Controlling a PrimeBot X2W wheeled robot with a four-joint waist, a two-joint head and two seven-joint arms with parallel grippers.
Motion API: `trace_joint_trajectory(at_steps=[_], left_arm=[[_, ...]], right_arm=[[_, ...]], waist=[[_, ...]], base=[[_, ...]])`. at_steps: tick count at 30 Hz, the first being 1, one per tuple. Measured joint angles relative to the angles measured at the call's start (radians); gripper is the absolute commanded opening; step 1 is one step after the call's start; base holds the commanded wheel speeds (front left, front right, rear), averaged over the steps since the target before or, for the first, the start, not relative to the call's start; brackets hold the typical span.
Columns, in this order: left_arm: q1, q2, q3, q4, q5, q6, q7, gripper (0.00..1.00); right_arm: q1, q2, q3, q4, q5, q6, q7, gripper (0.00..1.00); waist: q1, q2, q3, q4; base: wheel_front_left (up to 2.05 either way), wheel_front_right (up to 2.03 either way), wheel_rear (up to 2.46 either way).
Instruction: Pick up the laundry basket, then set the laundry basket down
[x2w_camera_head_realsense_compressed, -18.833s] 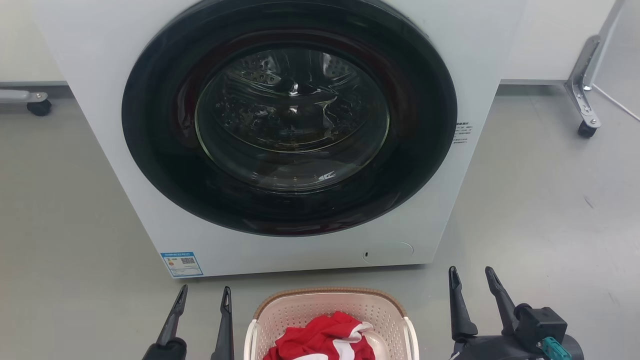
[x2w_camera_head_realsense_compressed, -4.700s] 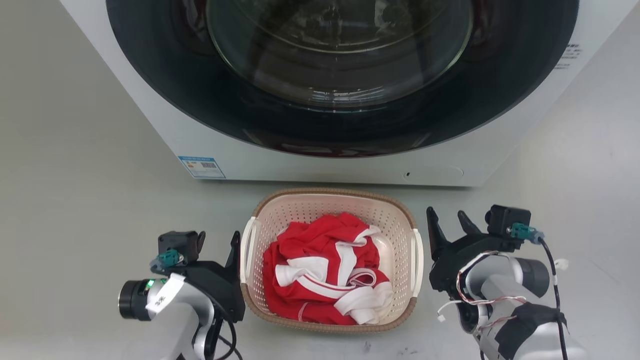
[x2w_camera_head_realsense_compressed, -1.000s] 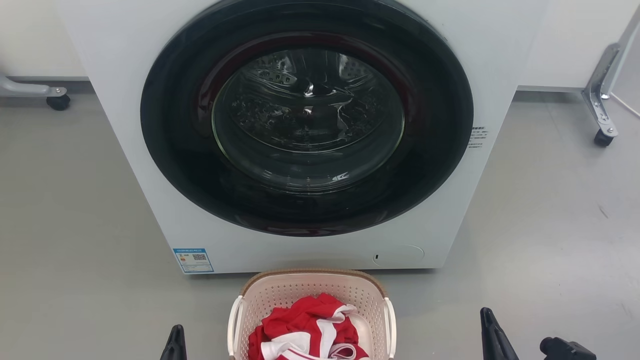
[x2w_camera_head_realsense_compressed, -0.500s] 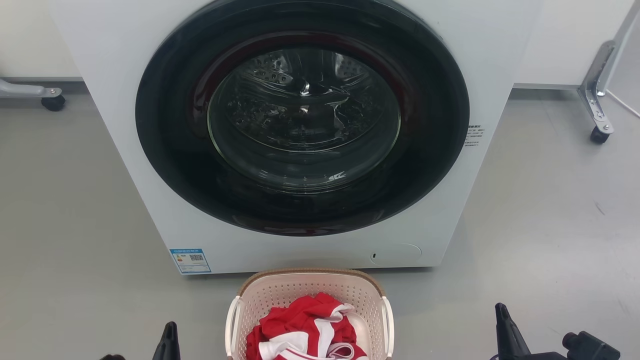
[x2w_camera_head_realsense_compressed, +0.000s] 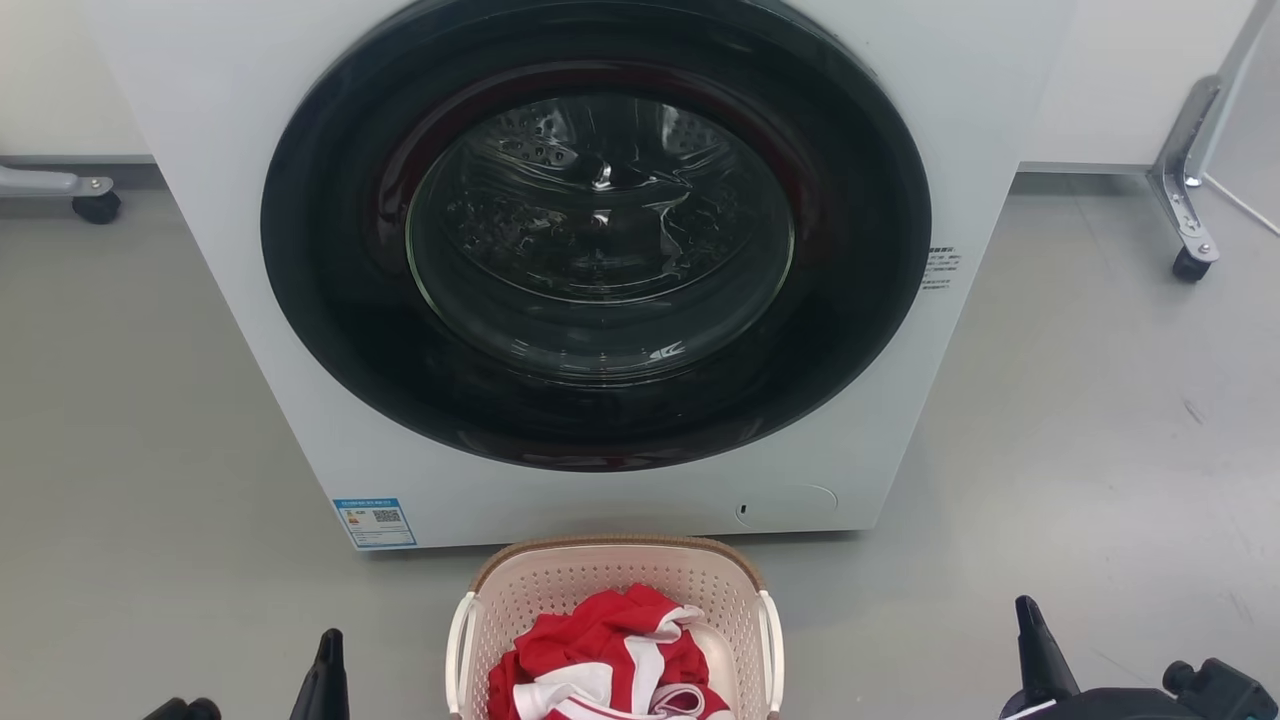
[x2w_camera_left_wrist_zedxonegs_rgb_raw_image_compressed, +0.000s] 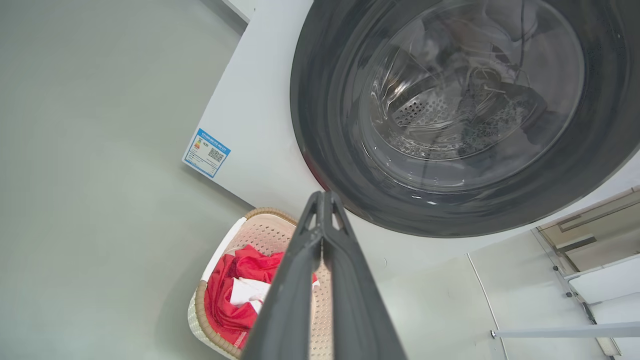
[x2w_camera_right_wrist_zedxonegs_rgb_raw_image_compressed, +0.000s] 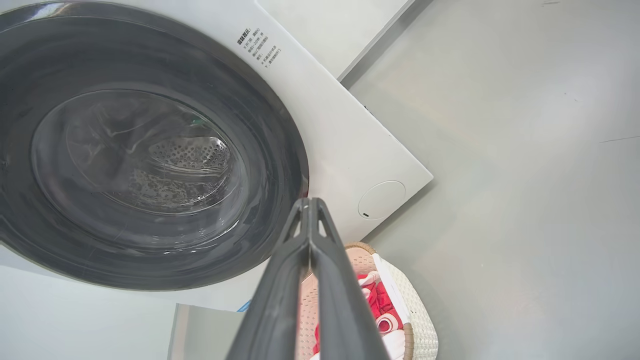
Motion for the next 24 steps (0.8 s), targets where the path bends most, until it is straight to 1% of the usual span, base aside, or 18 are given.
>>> trace_joint_trajectory(at_steps=[3,4,24], left_arm=[[-0.007,-0.001,0.011,0.006,-0.034,-0.008,0.011,0.00],[-0.016,-0.002,0.017,0.008,-0.069,-0.012,0.018,0.00],[-0.064,-0.011,0.072,0.028,-0.336,-0.063,0.090,0.00]], right_arm=[[-0.003,0.002,-0.015,0.004,0.037,0.009,0.010,0.00],[-0.007,0.002,-0.023,0.007,0.062,0.010,0.018,0.00],[-0.040,0.008,-0.117,0.023,0.308,0.062,0.088,0.00]], waist=[[0.0000,0.0000,0.001,-0.002],[0.0000,-0.0001,0.001,-0.003],[-0.0002,0.0000,0.005,-0.016]], base=[[0.00,0.00,0.00],[0.00,0.00,0.00],[0.00,0.00,0.00]])
